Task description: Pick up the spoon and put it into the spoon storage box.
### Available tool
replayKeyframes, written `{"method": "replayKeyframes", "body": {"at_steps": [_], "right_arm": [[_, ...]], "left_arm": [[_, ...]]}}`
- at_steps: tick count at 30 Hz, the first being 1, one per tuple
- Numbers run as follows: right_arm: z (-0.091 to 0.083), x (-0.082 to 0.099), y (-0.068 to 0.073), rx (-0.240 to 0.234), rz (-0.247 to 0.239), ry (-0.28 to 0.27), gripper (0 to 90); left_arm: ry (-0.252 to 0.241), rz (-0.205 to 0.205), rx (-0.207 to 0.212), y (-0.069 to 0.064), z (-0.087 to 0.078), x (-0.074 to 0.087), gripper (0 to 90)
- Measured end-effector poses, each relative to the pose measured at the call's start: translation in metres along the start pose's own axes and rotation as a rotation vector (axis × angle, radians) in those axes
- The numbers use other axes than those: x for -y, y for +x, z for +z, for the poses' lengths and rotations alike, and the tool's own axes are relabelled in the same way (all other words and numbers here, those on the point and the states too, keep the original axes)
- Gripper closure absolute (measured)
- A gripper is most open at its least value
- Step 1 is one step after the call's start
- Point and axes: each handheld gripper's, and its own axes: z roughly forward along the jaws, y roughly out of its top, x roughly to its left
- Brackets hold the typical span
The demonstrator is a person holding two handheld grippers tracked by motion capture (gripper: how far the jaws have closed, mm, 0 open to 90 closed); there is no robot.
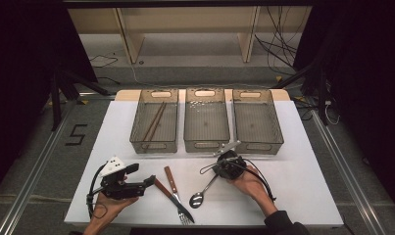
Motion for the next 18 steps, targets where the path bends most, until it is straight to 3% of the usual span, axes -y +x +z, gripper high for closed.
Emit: {"method": "replayKeyframes", "body": {"at_steps": [18], "right_arm": [[-0.037, 0.039, 0.01, 0.0, 0.016, 0.067, 90.0]], "left_arm": [[-0.003, 0.002, -0.004, 0.001, -0.001, 0.0, 17.7]]}}
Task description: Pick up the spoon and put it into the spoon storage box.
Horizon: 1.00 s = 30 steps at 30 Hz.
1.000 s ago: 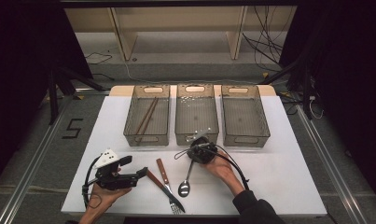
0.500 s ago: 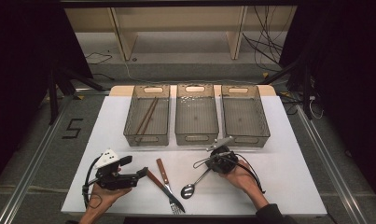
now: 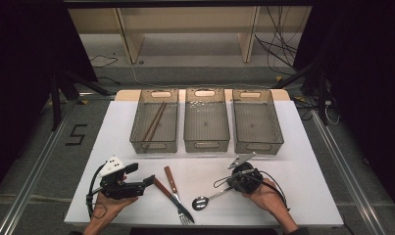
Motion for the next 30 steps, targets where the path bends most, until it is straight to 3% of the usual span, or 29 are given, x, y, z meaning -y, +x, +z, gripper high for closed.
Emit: {"method": "replayKeyframes", "body": {"at_steps": [5, 8, 10, 12, 17, 19, 26, 30], "right_arm": [[-0.006, 0.005, 0.002, 0.0, 0.0, -0.001, 90.0], [-0.012, 0.004, 0.001, -0.008, -0.019, -0.039, 90.0], [-0.019, 0.002, 0.001, -0.023, -0.057, -0.071, 84.8], [-0.024, -0.002, 0.001, -0.045, -0.105, -0.077, 71.3], [-0.027, -0.011, 0.006, -0.093, -0.246, -0.02, 45.4], [-0.024, -0.013, 0.008, -0.099, -0.298, 0.016, 41.0], [-0.01, -0.014, 0.015, -0.085, -0.394, 0.121, 38.3], [-0.004, -0.015, 0.015, -0.076, -0.404, 0.153, 38.6]], "left_arm": [[-0.003, 0.0, 0.0, -0.001, 0.0, 0.0, 17.7], [-0.003, -0.001, -0.001, 0.0, 0.0, 0.0, 17.7], [-0.005, -0.002, -0.001, 0.0, 0.0, 0.0, 17.7], [-0.004, -0.002, -0.001, 0.0, 0.0, 0.0, 17.7], [-0.005, 0.0, 0.0, 0.0, 0.0, 0.0, 17.7], [-0.003, 0.0, 0.0, 0.0, 0.0, 0.0, 17.7], [-0.003, -0.001, 0.001, 0.0, 0.0, 0.0, 17.7], [-0.004, -0.002, 0.001, 0.0, 0.0, 0.0, 17.7]]}}
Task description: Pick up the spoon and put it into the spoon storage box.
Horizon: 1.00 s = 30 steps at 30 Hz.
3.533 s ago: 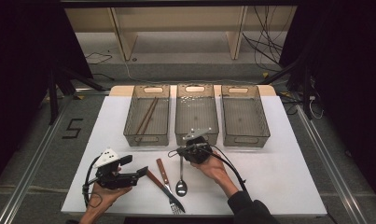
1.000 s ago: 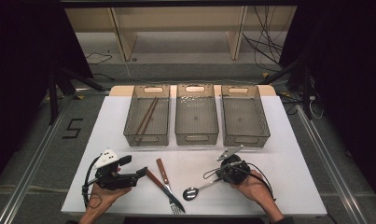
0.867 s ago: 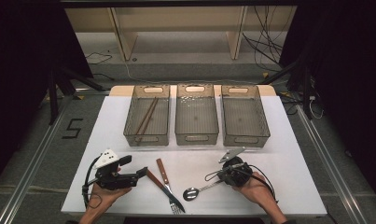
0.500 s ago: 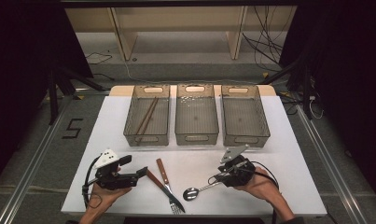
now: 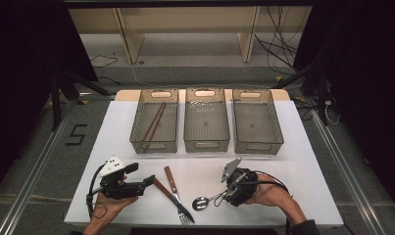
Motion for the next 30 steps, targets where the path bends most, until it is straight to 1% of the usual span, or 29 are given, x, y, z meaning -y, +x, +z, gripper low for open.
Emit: {"method": "replayKeyframes", "body": {"at_steps": [1, 4, 5, 6, 7, 9, 10, 11, 13, 15, 16, 17, 21, 23, 29, 30], "right_arm": [[0.002, 0.0, 0.0, 0.001, 0.0, -0.003, 39.1], [0.004, -0.001, -0.002, -0.006, -0.003, 0.013, 40.7], [0.005, -0.001, -0.003, -0.009, -0.013, 0.015, 41.1], [0.006, -0.001, -0.002, -0.011, -0.003, 0.022, 41.5], [0.007, -0.001, -0.004, -0.016, -0.015, 0.024, 42.3], [0.009, -0.002, -0.005, -0.032, 0.002, 0.038, 43.9], [0.009, -0.002, -0.006, -0.035, -0.003, 0.034, 44.8], [0.009, -0.003, -0.006, -0.043, 0.003, 0.04, 46.5], [0.009, -0.003, -0.006, -0.051, -0.001, 0.048, 51.0], [0.009, -0.005, -0.006, -0.06, -0.008, 0.061, 53.4], [0.009, -0.005, -0.006, -0.059, 0.0, 0.062, 54.3], [0.009, -0.006, -0.006, -0.059, -0.006, 0.067, 55.2], [0.009, -0.009, -0.003, -0.059, 0.0, 0.087, 61.0], [0.008, -0.01, -0.002, -0.06, -0.008, 0.106, 63.4], [0.008, -0.013, 0.002, -0.053, -0.032, 0.115, 70.0], [0.008, -0.013, 0.002, -0.051, -0.065, 0.122, 71.4]], "left_arm": [[0.0, 0.0, 0.0, 0.0, 0.0, 0.0, 17.7], [0.0, 0.001, 0.0, 0.0, 0.0, 0.0, 17.7], [0.0, 0.0, 0.0, 0.0, 0.0, 0.0, 17.7], [-0.001, 0.001, 0.001, 0.0, 0.0, 0.0, 17.7], [-0.002, -0.001, 0.001, 0.0, 0.0, 0.0, 17.7], [-0.003, -0.002, 0.001, -0.001, 0.0, 0.0, 17.7], [-0.003, -0.002, 0.001, -0.001, 0.0, 0.0, 17.7], [-0.001, 0.001, 0.0, 0.0, 0.0, 0.0, 17.7], [-0.001, 0.0, 0.0, 0.0, 0.0, 0.0, 17.6], [-0.001, 0.0, 0.0, 0.0, 0.0, 0.0, 17.7], [-0.001, 0.001, 0.0, -0.001, 0.0, 0.0, 17.6], [-0.001, 0.001, 0.0, -0.001, 0.0, 0.0, 17.7], [-0.001, 0.001, 0.001, 0.0, 0.0, 0.0, 17.7], [0.0, 0.002, 0.002, 0.0, 0.0, 0.0, 17.6], [0.001, 0.004, 0.001, 0.0, 0.0, 0.0, 17.7], [0.001, 0.003, 0.001, 0.0, 0.0, 0.0, 17.7]]}}
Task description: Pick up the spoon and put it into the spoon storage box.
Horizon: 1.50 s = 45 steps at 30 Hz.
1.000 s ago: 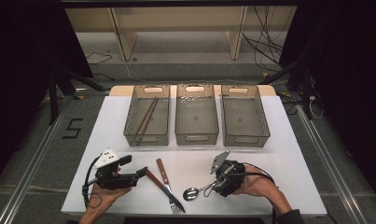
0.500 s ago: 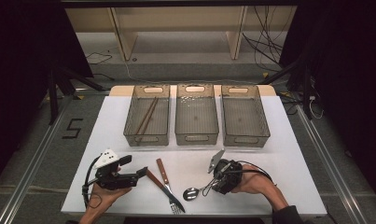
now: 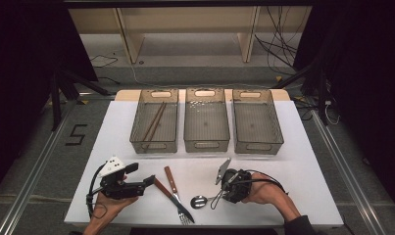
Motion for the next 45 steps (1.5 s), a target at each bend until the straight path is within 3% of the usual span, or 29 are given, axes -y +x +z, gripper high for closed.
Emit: {"method": "replayKeyframes", "body": {"at_steps": [8, 9, 10, 11, 14, 18, 23, 25, 27, 29, 32, 33, 37, 40, 45], "right_arm": [[0.0, -0.003, 0.004, -0.008, -0.018, 0.01, 79.8], [0.0, -0.002, 0.003, -0.01, -0.044, 0.01, 81.0], [0.0, -0.003, 0.005, -0.012, -0.022, 0.012, 81.8], [0.0, -0.003, 0.005, -0.012, -0.03, 0.011, 83.0], [0.0, -0.004, 0.006, -0.002, -0.064, 0.018, 84.0], [-0.002, -0.005, 0.008, 0.0, -0.072, 0.023, 84.6], [-0.004, -0.004, 0.008, -0.013, -0.057, 0.008, 86.3], [-0.007, -0.003, 0.01, -0.025, -0.037, -0.027, 90.0], [-0.006, -0.003, 0.008, -0.007, -0.038, -0.003, 90.0], [-0.006, -0.002, 0.006, -0.024, -0.012, -0.01, 90.0], [-0.005, -0.003, 0.007, -0.022, -0.014, -0.007, 90.0], [-0.005, -0.003, 0.006, -0.016, -0.037, -0.004, 90.0], [-0.007, -0.003, 0.006, -0.013, -0.019, -0.01, 90.0], [-0.011, -0.004, 0.005, -0.002, 0.009, -0.03, 90.0], [-0.025, -0.006, -0.005, 0.015, 0.054, -0.121, 90.0]], "left_arm": [[0.0, 0.0, 0.0, 0.0, 0.0, 0.0, 17.7], [0.0, 0.0, 0.0, 0.0, 0.0, 0.0, 17.7], [0.0, 0.0, -0.001, 0.0, 0.0, 0.0, 17.7], [-0.001, 0.0, -0.001, 0.0, 0.0, 0.0, 17.7], [0.001, 0.001, -0.001, 0.0, 0.0, 0.0, 17.7], [-0.002, -0.001, -0.004, 0.0, 0.0, 0.0, 17.7], [-0.001, 0.002, -0.004, 0.0, 0.0, 0.0, 17.7], [-0.001, 0.003, -0.004, 0.0, 0.0, 0.0, 17.7], [0.0, 0.003, -0.005, 0.0, 0.0, 0.0, 17.7], [-0.003, 0.004, -0.005, -0.001, 0.0, 0.0, 17.7], [0.0, 0.002, -0.006, 0.0, 0.0, 0.0, 17.7], [0.001, 0.003, -0.006, 0.0, 0.0, 0.0, 17.7], [0.0, 0.002, -0.006, 0.0, 0.0, 0.0, 17.7], [-0.005, -0.001, -0.008, 0.001, 0.0, 0.0, 17.7], [-0.013, -0.005, -0.011, 0.0, -0.001, 0.0, 17.7]]}}
